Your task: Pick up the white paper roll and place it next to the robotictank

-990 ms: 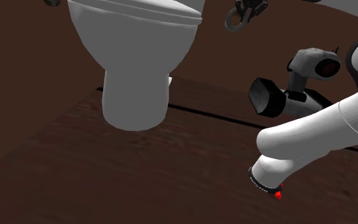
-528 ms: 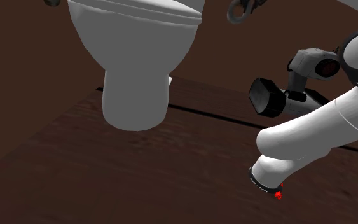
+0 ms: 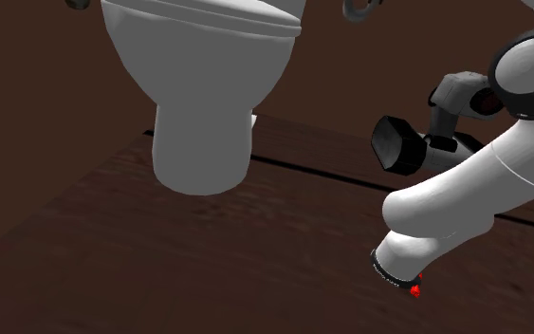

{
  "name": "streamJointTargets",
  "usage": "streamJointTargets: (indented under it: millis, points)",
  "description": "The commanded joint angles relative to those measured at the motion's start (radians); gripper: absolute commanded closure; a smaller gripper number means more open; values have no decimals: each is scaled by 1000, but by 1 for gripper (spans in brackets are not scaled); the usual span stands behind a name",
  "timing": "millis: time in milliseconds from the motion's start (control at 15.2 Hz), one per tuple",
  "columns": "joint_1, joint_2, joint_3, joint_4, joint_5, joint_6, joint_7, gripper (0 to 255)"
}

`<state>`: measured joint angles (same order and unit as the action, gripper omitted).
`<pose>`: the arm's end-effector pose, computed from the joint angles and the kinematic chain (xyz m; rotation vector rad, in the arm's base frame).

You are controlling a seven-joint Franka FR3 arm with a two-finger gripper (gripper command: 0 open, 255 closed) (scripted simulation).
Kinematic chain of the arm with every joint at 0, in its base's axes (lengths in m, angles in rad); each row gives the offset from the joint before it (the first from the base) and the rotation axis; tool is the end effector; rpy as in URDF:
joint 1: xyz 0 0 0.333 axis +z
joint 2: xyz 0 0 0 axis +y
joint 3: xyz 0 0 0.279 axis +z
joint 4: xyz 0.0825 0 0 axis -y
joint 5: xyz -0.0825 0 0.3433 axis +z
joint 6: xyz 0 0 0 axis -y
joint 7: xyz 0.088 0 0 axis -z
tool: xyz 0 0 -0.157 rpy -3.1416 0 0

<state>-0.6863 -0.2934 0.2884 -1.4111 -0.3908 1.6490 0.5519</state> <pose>0.3825 -0.1894 0.7661 2.2825 -1.2678 0.7475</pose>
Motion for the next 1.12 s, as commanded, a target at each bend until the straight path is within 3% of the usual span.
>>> streamJointTargets:
  millis: [0, 66, 528, 1056]
  points:
    - [-3, 23, 5, 54, -6, -30, -11, 255]
    - [-3, 32, 9, 75, -9, -41, -13, 255]
    - [-11, -165, -153, -126, 69, 24, -161, 255]
    - [-11, -320, -320, -254, 91, 49, -328, 255]
